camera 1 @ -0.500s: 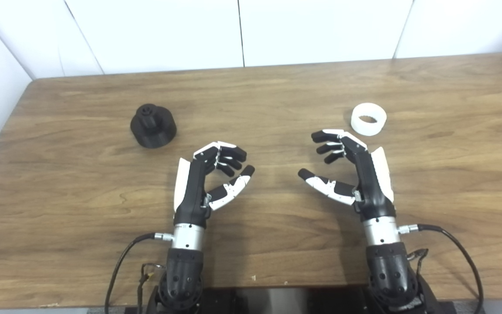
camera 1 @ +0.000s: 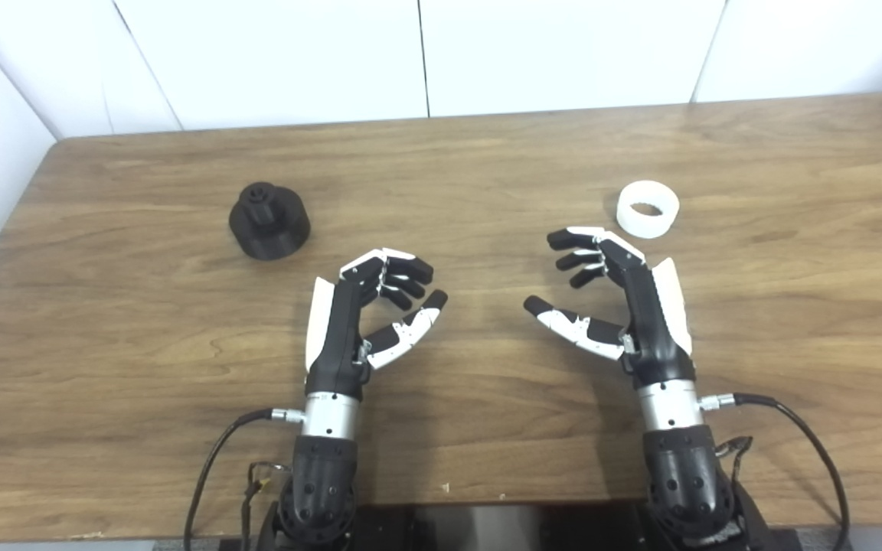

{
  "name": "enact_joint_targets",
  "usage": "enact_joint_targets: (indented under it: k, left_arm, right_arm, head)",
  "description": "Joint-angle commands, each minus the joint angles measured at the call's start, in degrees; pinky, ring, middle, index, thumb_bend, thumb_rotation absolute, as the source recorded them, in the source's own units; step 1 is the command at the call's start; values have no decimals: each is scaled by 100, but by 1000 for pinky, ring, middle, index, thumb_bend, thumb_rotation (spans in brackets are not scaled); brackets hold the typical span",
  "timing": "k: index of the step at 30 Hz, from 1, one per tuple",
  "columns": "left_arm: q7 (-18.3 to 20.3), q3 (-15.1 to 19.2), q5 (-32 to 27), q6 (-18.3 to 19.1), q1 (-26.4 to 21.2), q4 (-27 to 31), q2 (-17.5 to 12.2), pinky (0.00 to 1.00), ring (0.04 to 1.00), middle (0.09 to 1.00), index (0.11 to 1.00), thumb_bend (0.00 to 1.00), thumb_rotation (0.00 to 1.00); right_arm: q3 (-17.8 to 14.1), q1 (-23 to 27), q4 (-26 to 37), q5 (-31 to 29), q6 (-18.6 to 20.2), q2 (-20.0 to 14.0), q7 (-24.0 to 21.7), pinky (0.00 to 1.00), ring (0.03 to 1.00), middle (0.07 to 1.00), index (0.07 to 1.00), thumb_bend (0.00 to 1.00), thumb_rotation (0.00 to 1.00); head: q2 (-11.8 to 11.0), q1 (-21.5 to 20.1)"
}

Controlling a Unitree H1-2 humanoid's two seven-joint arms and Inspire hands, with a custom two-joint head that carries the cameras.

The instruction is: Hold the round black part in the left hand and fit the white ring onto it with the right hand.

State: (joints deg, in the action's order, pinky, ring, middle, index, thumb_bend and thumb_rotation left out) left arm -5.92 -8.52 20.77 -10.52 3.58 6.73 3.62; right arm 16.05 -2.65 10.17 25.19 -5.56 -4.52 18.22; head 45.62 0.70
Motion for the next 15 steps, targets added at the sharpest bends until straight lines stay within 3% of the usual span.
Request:
enact_joint_targets:
  k: [1,11,15]
  left_arm:
    - [-61,-15,39,-154,-116,170,4,400,496,540,490,499,64]
    - [-58,-20,58,-134,-100,195,1,406,501,542,490,499,65]
    - [-70,-32,65,-184,-93,178,3,405,495,539,490,498,64]
  right_arm:
    - [-24,-135,105,-6,-113,497,86,469,592,672,660,641,171]
    - [-14,-145,127,2,-108,485,69,473,596,670,663,641,163]
    - [-31,-165,133,-30,-83,474,55,469,594,669,660,645,170]
  head:
    - [5,7]
    - [13,40]
    - [-62,311]
